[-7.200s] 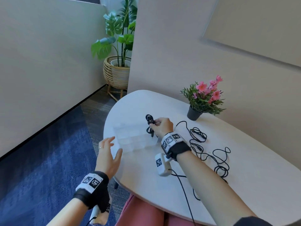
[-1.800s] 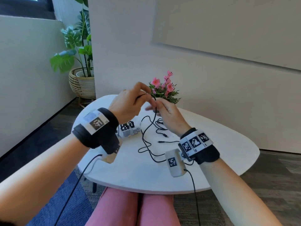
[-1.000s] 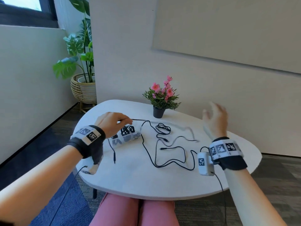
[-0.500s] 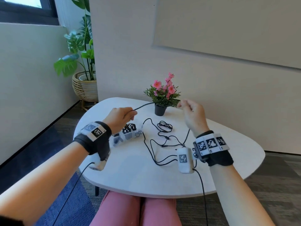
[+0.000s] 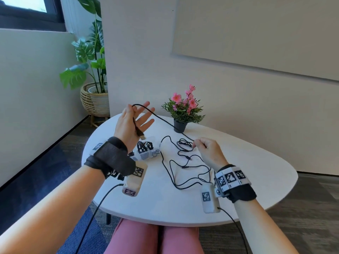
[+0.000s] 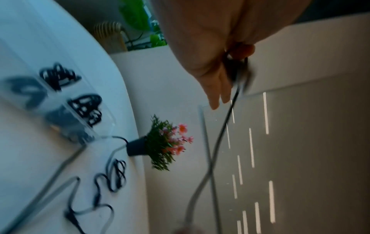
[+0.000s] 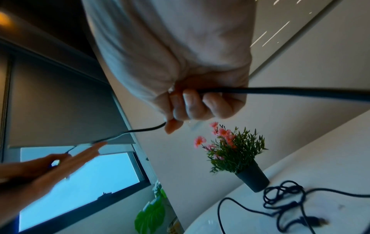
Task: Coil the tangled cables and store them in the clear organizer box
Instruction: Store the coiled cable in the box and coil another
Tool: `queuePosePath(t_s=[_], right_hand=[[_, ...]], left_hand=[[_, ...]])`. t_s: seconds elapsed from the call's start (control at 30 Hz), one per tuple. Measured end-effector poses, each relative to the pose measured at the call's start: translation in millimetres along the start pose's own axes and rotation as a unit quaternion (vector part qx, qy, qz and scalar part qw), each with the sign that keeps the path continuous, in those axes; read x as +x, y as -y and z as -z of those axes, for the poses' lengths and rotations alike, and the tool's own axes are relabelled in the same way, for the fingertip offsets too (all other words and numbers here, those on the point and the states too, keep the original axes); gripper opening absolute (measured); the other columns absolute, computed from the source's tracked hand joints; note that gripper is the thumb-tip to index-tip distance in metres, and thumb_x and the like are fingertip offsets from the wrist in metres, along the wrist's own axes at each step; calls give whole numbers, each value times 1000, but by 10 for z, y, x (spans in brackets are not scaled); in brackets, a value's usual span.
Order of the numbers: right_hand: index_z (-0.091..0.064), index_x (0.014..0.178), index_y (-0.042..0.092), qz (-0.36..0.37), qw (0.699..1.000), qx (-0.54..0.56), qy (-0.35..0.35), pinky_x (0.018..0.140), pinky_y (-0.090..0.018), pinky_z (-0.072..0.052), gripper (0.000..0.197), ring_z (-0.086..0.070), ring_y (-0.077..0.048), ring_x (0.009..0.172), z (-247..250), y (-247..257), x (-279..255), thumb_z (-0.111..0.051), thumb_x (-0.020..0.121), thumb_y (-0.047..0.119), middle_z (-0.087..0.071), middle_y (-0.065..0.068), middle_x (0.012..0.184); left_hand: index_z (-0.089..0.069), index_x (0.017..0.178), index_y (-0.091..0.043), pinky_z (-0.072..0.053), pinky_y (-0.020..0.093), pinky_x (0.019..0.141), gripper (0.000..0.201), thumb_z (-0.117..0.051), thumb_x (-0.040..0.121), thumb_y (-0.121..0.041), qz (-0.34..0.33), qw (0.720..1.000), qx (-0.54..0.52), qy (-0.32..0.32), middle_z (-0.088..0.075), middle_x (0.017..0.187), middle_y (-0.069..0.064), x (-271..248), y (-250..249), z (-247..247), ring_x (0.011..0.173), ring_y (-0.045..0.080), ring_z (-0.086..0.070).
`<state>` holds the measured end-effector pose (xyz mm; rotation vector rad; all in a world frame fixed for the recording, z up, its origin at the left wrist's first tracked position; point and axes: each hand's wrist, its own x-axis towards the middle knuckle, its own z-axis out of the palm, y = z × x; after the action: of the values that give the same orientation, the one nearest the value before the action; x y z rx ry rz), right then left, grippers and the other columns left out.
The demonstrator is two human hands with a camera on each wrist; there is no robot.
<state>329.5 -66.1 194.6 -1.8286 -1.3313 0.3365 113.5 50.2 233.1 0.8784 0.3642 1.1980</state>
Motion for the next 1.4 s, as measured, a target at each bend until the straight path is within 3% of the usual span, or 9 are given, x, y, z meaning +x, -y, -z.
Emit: queuePosePath(t_s=[0.13,0.23,0.3,0.43,0.67,0.87,1.1,1.23,1.4], right_hand=[[-61,71,22,13,994,16,104,57,-25,-33,30,-42,-5,54,-168,-2,-91,-46,97,21,-49,9,60],[-64,73,23,-5,980,45,192,55,-25,-32,29,-37,-9,53,-295,32,-203,-47,97,20,-42,6,60],[-66,85,16,-29,966,93,239,51,-22,-34,24,-40,-10,52,-351,100,-275,-46,97,15,-48,5,63],[-63,101,12,-42,955,154,251,50,-21,-36,16,-41,-8,49,-359,261,-341,-49,96,15,-53,3,67],[-52,121,10,24,966,143,214,72,-22,-48,31,-62,-16,79,-384,618,-354,-48,97,28,-67,-9,104],[-61,92,9,64,954,231,182,55,-19,-36,21,-41,-4,51,-548,781,-368,-43,99,15,-46,14,51],[-65,97,0,100,959,157,212,52,-14,-31,25,-37,-1,48,-609,749,-428,-43,99,13,-44,6,54],[-64,98,5,7,931,290,220,46,-19,-26,33,-37,-10,50,-598,868,-478,-36,100,23,-48,-1,64],[-57,84,8,11,947,266,177,44,-22,-20,36,-32,-9,44,-563,906,-375,-39,100,35,-40,3,58]], left_hand=[[-41,81,-19,-51,59,78,34,-23,100,-41,-2,999,-44,-2,-64,92,0,-17,-52,-97,90,26,-69],[-40,84,-21,-55,33,53,29,-26,100,-42,-15,998,1,-64,-47,70,-4,-44,-37,-196,48,9,-45],[-40,84,-22,-27,15,37,30,-27,99,-44,-10,994,49,-96,-47,72,-5,-18,-20,-193,44,6,-31],[-49,85,-19,-14,16,33,23,-32,98,-24,39,997,44,-53,-40,66,-7,21,-34,-138,44,5,-21],[-51,98,-12,-31,14,42,28,-28,102,-27,27,999,29,-24,-38,69,-6,-10,104,-179,46,3,-31],[-52,100,-14,-59,34,69,31,-27,102,-32,24,999,35,-14,-63,97,7,-180,114,-268,75,17,-65],[-50,94,-21,-29,12,33,29,-28,101,-38,64,997,36,-3,-50,69,-5,-237,37,-306,38,4,-36],[-49,84,-22,-10,15,37,24,-32,99,-31,84,993,84,26,-32,62,-9,-200,-3,-318,43,5,-20],[-55,108,-8,-25,19,47,34,-24,93,-10,79,992,77,66,-40,70,-5,-247,70,-327,52,6,-33]])
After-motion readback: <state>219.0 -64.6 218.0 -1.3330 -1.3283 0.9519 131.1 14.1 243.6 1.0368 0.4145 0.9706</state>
